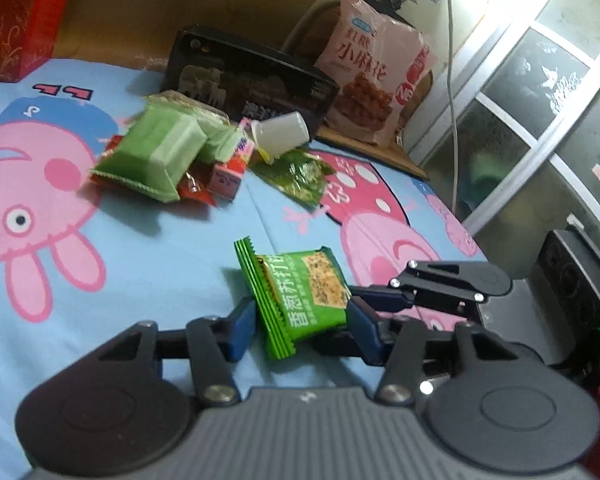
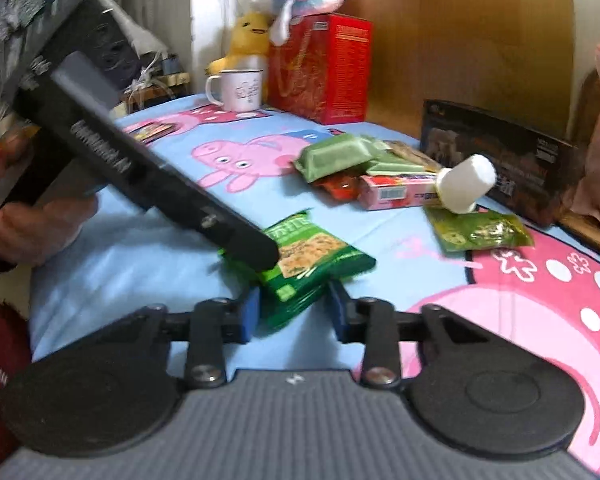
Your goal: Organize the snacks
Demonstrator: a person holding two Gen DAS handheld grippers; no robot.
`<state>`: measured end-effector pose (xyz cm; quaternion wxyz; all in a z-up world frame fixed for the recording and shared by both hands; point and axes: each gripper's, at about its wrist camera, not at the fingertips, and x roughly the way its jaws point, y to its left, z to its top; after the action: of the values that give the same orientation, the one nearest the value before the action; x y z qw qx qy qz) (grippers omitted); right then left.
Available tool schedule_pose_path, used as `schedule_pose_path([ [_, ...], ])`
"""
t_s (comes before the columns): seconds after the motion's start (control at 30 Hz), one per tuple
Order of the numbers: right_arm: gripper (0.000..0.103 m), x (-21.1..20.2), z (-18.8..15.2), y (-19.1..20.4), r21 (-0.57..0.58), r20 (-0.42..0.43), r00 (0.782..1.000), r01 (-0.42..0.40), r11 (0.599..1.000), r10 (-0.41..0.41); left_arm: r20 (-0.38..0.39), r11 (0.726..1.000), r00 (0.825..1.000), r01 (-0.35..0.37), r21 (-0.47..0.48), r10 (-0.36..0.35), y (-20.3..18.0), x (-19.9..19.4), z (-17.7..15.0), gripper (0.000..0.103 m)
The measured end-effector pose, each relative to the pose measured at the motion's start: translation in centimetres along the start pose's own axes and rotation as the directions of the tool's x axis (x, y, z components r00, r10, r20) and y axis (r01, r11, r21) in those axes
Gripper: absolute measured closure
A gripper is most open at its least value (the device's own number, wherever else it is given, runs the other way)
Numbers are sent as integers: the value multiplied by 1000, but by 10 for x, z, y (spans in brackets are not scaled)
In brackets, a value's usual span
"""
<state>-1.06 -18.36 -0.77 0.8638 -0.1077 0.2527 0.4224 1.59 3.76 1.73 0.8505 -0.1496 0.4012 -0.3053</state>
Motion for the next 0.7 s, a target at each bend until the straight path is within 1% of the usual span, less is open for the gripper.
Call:
schedule_pose_path([
  [0.1, 69, -3, 4, -5, 38, 34, 999, 0, 999, -1, 39, 1000, 999, 15, 7, -15, -3, -7, 15, 54],
  [0.2, 69, -9, 16, -12, 50, 102, 994, 23, 998, -28, 88, 998, 996, 5, 63, -11, -13, -10, 42, 54],
  [0.33, 69, -10, 47, -41, 89, 188, 979, 67, 994, -83, 161, 991, 987, -34, 132, 13, -24, 0, 95, 54],
  [0.43, 69, -5, 75, -72, 122, 240, 962, 101, 987, -128, 202, 987, 979, -68, 145, 38, -24, 16, 139, 54],
  [0.5, 69, 3, 94, -93, 139, 252, 955, 121, 983, -153, 216, 987, 975, -89, 137, 58, -21, 32, 170, 54],
  [0.57, 69, 15, 110, -115, 157, 240, 955, 141, 977, -176, 219, 986, 972, -112, 125, 82, -15, 50, 194, 54],
  [0.7, 69, 43, 129, -155, 222, 208, 952, 176, 959, -223, 210, 980, 968, -165, 112, 139, -2, 86, 224, 53],
])
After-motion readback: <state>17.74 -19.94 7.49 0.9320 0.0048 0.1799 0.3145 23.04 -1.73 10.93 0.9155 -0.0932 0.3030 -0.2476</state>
